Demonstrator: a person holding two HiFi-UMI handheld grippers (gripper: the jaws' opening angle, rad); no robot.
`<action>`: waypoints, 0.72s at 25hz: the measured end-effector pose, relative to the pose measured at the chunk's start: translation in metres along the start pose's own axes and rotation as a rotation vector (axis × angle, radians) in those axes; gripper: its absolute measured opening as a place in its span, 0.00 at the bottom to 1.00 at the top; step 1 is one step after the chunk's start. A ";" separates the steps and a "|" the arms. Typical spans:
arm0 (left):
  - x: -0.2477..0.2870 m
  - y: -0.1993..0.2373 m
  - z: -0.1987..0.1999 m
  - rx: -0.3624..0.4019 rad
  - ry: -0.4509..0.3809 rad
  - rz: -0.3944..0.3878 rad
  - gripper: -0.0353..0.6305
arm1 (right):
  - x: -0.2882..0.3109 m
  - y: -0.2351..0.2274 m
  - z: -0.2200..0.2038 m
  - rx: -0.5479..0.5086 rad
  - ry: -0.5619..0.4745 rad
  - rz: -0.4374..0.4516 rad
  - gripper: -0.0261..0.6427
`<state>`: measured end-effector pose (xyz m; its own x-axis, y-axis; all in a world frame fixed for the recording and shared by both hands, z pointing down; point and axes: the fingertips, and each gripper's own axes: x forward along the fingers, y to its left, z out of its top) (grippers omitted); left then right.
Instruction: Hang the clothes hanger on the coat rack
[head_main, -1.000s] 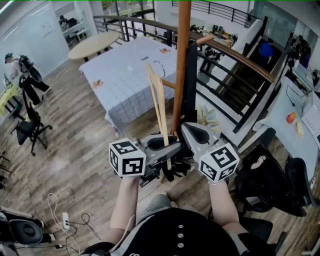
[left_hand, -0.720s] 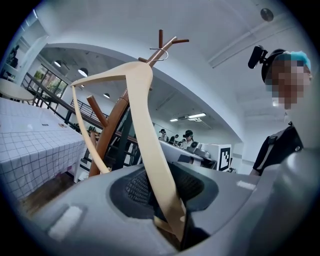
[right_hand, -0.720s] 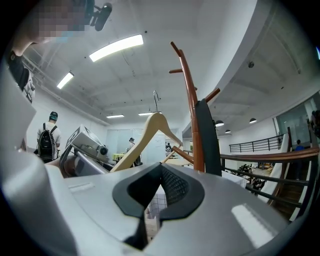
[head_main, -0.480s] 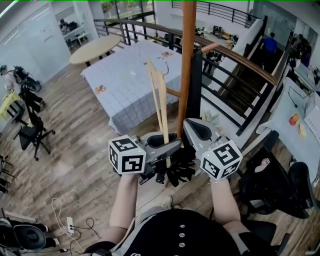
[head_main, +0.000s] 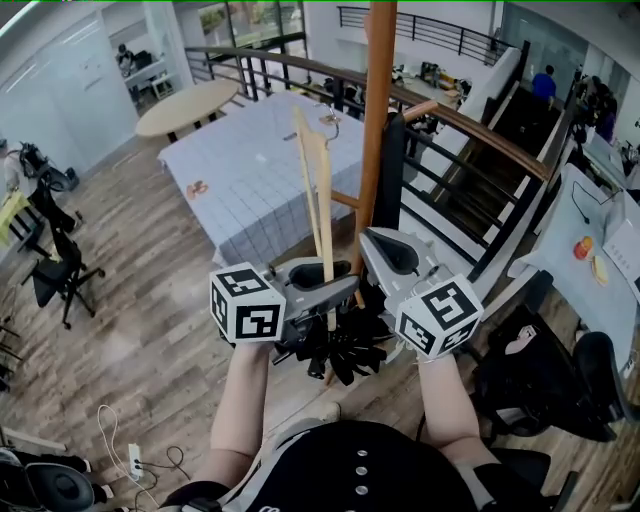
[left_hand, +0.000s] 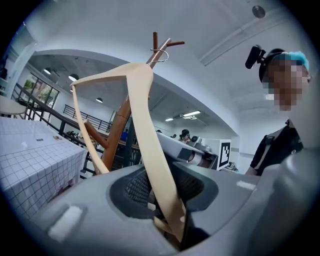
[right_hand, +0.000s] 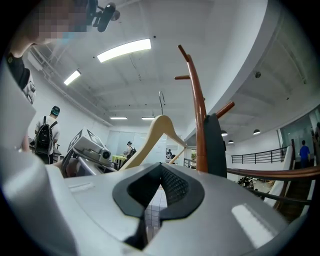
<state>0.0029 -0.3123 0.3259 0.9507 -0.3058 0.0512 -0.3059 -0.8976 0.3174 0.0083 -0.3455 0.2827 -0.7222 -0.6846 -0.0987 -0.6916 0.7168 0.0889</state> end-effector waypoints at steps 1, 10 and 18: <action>0.000 0.001 0.003 0.005 -0.001 -0.001 0.24 | 0.001 -0.001 0.002 -0.004 -0.005 -0.001 0.04; 0.001 0.008 0.030 0.081 0.004 0.000 0.24 | 0.013 -0.014 0.028 -0.035 -0.055 -0.014 0.04; 0.005 0.013 0.058 0.130 0.015 -0.020 0.24 | 0.021 -0.024 0.059 -0.074 -0.101 -0.025 0.04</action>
<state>0.0005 -0.3436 0.2753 0.9570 -0.2838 0.0607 -0.2902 -0.9372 0.1934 0.0101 -0.3693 0.2196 -0.7025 -0.6829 -0.2004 -0.7111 0.6851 0.1580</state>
